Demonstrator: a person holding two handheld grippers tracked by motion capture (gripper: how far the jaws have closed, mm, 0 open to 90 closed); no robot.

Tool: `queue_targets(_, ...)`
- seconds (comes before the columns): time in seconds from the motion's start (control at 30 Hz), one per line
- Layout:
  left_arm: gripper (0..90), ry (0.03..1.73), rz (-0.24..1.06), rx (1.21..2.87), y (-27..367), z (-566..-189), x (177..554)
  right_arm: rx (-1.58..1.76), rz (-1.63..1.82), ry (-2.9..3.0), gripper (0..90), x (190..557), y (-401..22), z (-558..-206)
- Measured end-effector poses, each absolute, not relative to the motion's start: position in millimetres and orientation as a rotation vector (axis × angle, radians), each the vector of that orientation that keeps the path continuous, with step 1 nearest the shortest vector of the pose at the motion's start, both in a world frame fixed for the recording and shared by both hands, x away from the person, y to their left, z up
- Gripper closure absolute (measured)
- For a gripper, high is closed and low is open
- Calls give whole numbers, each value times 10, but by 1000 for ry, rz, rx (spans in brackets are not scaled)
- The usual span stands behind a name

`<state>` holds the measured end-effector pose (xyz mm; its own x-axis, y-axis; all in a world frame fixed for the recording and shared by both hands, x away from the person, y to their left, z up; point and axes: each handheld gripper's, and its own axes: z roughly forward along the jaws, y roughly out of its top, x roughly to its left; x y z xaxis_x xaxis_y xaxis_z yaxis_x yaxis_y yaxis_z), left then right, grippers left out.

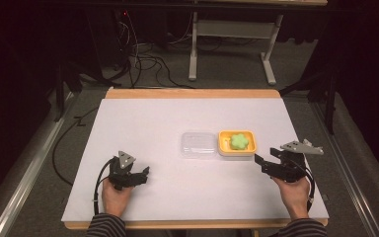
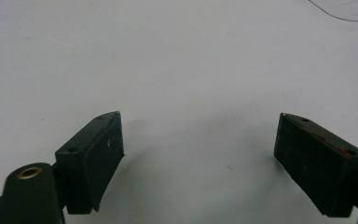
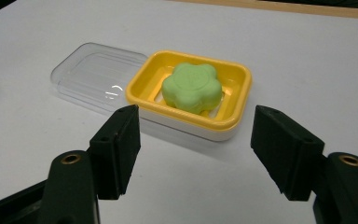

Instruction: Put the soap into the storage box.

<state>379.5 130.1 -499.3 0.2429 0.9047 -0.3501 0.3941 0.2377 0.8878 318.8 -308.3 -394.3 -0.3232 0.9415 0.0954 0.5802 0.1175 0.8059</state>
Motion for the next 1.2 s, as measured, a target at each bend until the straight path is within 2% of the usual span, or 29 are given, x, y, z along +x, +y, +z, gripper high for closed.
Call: queue_targets(1.2,161,1346,554,1358,1306,-4991,3791,1441,1110,1992,334,3184,-2774,-4258)
